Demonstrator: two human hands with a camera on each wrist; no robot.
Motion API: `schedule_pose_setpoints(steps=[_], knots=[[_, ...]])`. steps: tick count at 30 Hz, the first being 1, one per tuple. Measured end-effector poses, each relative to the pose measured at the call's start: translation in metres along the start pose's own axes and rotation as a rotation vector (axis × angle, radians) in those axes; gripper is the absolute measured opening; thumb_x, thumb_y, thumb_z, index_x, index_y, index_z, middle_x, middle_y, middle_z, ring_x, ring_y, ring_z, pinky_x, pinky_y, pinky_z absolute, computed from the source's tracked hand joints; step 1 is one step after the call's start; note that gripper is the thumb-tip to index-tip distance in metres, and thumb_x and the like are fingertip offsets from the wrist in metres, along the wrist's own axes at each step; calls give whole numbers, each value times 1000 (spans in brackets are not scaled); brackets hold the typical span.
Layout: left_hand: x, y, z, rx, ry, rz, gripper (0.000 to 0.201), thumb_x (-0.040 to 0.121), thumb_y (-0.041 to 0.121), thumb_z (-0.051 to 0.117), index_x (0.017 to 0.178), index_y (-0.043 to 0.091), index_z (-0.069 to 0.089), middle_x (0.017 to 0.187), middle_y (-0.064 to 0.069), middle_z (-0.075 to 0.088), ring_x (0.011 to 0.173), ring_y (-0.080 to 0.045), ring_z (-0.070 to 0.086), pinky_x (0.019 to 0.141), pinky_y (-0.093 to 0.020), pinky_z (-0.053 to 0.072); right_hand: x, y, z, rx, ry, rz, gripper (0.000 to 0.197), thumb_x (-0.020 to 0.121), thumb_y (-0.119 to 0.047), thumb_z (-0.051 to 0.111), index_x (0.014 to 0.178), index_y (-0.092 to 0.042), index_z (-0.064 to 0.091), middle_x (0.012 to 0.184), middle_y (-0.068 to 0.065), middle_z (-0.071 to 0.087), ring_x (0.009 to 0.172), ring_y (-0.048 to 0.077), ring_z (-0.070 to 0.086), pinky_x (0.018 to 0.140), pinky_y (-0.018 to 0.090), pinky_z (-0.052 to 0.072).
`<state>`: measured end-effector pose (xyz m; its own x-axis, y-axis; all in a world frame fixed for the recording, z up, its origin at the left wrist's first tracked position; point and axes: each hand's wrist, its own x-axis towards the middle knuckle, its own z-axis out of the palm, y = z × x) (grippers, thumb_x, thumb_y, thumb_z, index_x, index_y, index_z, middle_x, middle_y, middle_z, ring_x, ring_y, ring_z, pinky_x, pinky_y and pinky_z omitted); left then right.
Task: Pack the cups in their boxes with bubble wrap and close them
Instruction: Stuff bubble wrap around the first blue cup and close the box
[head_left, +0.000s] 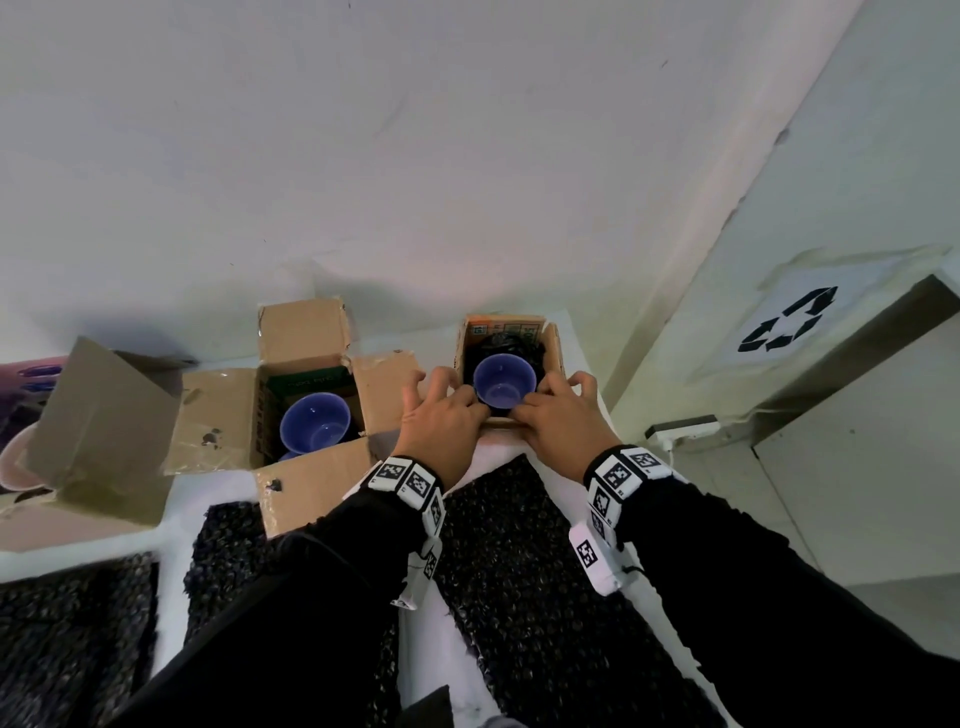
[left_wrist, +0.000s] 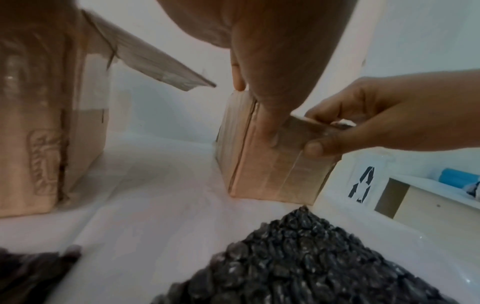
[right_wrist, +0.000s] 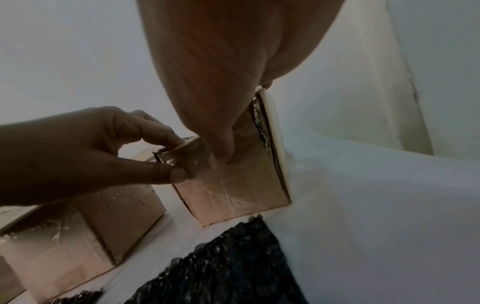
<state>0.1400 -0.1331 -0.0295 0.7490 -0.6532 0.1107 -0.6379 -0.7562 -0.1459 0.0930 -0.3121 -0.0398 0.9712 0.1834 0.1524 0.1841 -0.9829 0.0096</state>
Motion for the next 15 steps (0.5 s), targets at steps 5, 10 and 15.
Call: schedule_pose_setpoints(steps=[5,10,15], knots=[[-6,7,-4,-9,-111,27,51,82,49,62,124,21,56,131,2,49,128,-30,30,101,-48,23,-18,-8,-2,3,82,23,48,69,-7,66,112,-28,63,105,-6,60,104,24,52,85,41,26],[-35,8,-4,-213,31,-48,65,74,42,70,132,22,48,135,-3,44,118,-29,43,91,-41,40,-63,-16,-9,192,230,84,23,83,-22,59,106,-20,59,104,-1,56,93,27,52,74,37,36],[-68,15,-3,-280,35,-79,50,77,38,65,122,21,52,136,-6,42,114,-29,46,86,-41,45,-97,-35,12,389,-361,359,68,75,-58,67,128,-21,45,117,2,54,108,23,54,87,40,47]])
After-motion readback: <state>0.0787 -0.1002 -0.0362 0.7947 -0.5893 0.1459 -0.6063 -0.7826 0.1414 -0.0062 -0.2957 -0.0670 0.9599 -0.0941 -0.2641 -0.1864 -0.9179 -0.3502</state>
